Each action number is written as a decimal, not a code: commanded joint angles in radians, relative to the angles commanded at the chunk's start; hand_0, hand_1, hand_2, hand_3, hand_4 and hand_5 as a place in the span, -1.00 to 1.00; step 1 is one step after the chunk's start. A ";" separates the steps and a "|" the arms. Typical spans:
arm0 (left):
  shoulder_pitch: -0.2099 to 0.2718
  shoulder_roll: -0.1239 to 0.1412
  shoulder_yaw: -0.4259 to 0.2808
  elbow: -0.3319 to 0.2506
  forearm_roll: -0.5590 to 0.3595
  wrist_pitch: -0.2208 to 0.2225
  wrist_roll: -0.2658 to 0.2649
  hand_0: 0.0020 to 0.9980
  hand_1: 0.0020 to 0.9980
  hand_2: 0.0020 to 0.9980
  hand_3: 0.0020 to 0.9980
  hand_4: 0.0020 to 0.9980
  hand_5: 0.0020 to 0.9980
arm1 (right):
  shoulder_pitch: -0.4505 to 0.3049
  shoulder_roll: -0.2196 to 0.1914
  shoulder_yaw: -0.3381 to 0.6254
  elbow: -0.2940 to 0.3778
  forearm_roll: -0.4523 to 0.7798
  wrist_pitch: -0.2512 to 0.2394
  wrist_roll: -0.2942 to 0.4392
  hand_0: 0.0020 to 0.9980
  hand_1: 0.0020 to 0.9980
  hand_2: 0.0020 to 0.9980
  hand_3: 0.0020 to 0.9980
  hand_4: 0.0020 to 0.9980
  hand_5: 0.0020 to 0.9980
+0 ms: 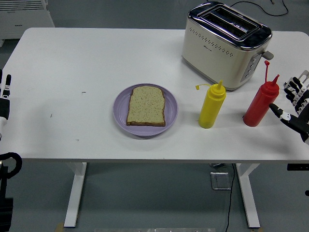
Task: Pick up the cup,pour liquid into bread,place the cup on the desk
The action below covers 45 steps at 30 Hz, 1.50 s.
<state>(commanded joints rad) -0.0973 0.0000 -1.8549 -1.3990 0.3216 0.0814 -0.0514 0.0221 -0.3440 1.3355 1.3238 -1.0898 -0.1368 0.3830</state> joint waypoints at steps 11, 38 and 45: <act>0.002 0.000 -0.004 0.001 0.001 0.000 0.000 0.58 0.49 0.47 0.37 0.14 1.00 | 0.052 0.026 -0.075 -0.023 -0.002 -0.004 -0.012 0.98 0.86 0.99 1.00 0.89 -0.48; 0.021 0.000 -0.011 0.001 0.002 0.000 -0.001 0.58 0.49 0.47 0.37 0.13 1.00 | 0.179 0.130 -0.209 -0.168 0.137 -0.200 0.008 0.52 0.31 0.22 0.63 0.84 -0.52; 0.023 0.000 -0.013 0.002 0.002 0.000 -0.001 0.58 0.49 0.47 0.37 0.13 1.00 | 0.205 0.147 -0.229 -0.197 0.181 -0.249 0.020 0.40 0.18 0.09 0.44 0.82 -0.54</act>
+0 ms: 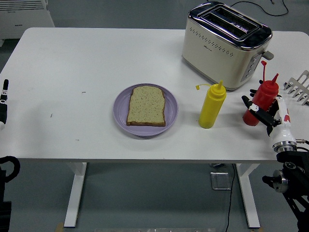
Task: Pick up the cup,pour liquid into bread,place the cup on the desk
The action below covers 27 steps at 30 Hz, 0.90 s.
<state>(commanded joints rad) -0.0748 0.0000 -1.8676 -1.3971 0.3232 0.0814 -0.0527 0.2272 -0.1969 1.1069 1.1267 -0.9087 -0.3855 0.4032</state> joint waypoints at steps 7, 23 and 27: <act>0.001 0.000 -0.002 0.000 0.000 0.000 0.000 0.58 0.49 0.47 0.37 0.13 1.00 | 0.020 0.017 -0.021 -0.018 0.046 -0.057 0.028 0.32 0.10 0.01 0.32 0.81 -0.55; 0.005 0.000 -0.004 0.001 0.000 0.002 0.000 0.58 0.49 0.47 0.37 0.14 1.00 | 0.047 0.043 -0.031 -0.056 0.181 -0.158 0.086 -0.67 -0.71 -0.51 -0.47 0.75 -0.60; 0.007 0.000 -0.004 0.001 0.000 0.002 0.000 0.58 0.49 0.47 0.37 0.13 1.00 | 0.046 0.045 -0.031 -0.056 0.201 -0.162 0.090 -0.80 -0.81 -0.59 -0.52 0.73 -0.62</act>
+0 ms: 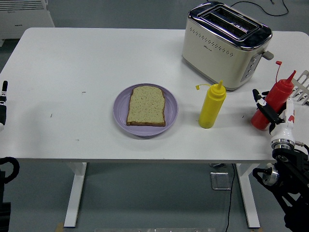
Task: Pick up the cup,pour liquid into bread,place the cup on the desk
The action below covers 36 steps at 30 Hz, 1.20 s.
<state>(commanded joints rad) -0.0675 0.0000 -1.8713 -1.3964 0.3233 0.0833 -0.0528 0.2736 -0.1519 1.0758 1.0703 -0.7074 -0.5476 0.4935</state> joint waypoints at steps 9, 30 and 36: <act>0.002 0.000 -0.001 0.000 0.000 0.000 0.000 0.58 0.49 0.47 0.37 0.14 1.00 | -0.003 -0.001 0.012 0.014 0.025 -0.001 0.002 -0.87 -0.89 -0.62 -0.54 0.73 -0.62; -0.003 0.000 -0.005 -0.002 0.001 0.000 -0.001 0.58 0.49 0.47 0.37 0.13 1.00 | 0.060 -0.070 0.141 0.199 -0.177 0.024 -0.092 -1.00 -1.00 -0.73 -0.48 0.70 -0.61; -0.006 0.000 -0.008 -0.002 0.001 0.000 -0.001 0.58 0.49 0.47 0.37 0.13 1.00 | 0.143 -0.116 0.118 0.238 -0.380 0.003 -0.159 -1.00 -1.00 -0.72 -0.48 0.70 -0.59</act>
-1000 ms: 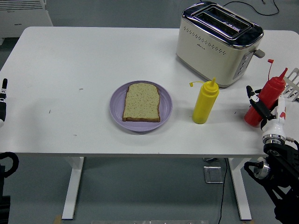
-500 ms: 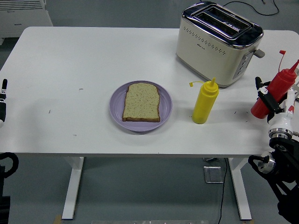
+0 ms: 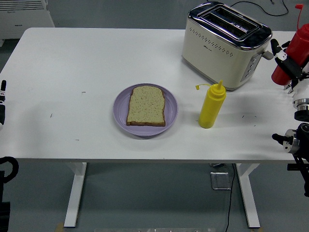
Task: Pick up the cup,pour liquid into bread,place the cup on the desk
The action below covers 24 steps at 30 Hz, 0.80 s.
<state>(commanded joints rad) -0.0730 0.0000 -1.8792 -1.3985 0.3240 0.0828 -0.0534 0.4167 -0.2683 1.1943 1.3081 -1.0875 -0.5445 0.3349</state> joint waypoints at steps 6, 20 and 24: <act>-0.002 0.000 -0.004 0.000 0.000 0.000 0.000 0.58 0.49 0.47 0.37 0.13 1.00 | 0.088 -0.022 -0.053 0.018 -0.248 -0.039 -0.094 -1.00 -1.00 -0.71 -0.46 0.70 -0.60; -0.004 0.000 -0.008 0.000 0.000 0.000 0.000 0.58 0.49 0.47 0.37 0.13 1.00 | 0.339 -0.021 -0.228 -0.078 -0.843 0.051 -0.324 -0.94 -0.96 -0.65 -0.41 0.65 -0.57; -0.003 0.000 -0.008 0.000 -0.001 0.000 -0.001 0.58 0.49 0.47 0.37 0.13 1.00 | 0.394 -0.028 -0.264 -0.122 -1.006 0.113 -0.350 -0.83 -0.87 -0.54 -0.34 0.62 -0.58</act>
<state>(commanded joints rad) -0.0763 0.0000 -1.8875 -1.3988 0.3234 0.0829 -0.0540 0.8106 -0.2960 0.9303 1.1861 -2.0932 -0.4317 -0.0152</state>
